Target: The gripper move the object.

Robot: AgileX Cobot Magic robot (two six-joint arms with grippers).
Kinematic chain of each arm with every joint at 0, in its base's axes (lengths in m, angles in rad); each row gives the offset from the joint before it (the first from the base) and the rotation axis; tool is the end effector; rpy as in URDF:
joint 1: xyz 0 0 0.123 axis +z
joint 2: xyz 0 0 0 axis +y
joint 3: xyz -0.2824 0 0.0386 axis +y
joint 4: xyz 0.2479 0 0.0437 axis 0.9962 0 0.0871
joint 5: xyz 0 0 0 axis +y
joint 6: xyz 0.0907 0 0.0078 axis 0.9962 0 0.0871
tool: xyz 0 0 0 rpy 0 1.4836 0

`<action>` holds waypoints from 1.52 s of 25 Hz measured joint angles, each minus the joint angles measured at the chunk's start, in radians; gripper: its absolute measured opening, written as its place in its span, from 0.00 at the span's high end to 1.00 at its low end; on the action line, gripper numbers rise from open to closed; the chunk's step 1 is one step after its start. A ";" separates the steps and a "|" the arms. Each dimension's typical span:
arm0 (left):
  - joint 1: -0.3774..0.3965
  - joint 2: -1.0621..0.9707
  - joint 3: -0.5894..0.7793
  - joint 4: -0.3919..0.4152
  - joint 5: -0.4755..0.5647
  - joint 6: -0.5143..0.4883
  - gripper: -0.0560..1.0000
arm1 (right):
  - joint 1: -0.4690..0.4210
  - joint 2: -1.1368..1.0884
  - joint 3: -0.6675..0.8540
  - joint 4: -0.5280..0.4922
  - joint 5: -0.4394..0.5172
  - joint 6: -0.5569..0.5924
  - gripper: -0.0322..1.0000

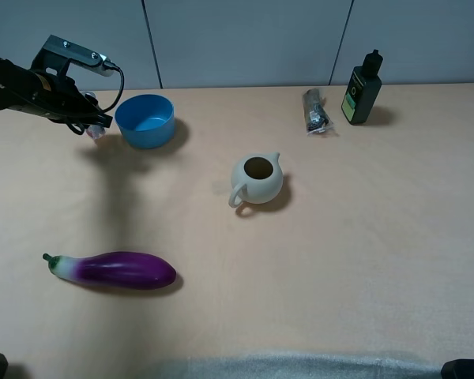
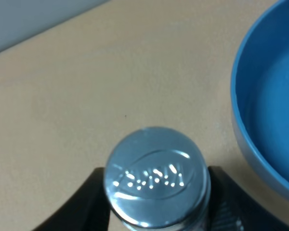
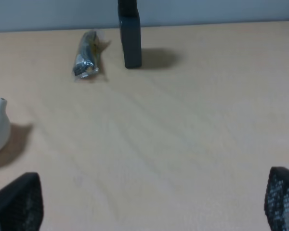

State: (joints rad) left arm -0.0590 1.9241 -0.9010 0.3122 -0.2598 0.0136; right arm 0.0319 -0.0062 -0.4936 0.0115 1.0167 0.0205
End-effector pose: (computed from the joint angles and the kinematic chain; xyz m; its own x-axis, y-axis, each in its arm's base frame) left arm 0.3693 -0.0290 0.1280 -0.5654 0.3437 -0.7498 0.3107 0.9308 0.1924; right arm -0.0033 0.0008 0.2790 -0.4173 0.0132 -0.9087 -0.0297 0.9992 0.0282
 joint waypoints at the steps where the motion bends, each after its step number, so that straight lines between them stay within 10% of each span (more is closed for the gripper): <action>1: 0.000 0.000 0.000 0.000 0.001 0.000 0.54 | 0.000 0.000 0.000 0.000 0.000 0.000 0.30; 38: 0.000 -0.006 0.000 -0.046 0.021 -0.023 0.34 | 0.000 0.000 0.000 0.000 -0.001 0.000 0.30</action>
State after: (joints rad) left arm -0.0590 1.9180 -0.9010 0.2666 -0.2384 -0.0099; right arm 0.0319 -0.0062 -0.4936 0.0115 1.0156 0.0205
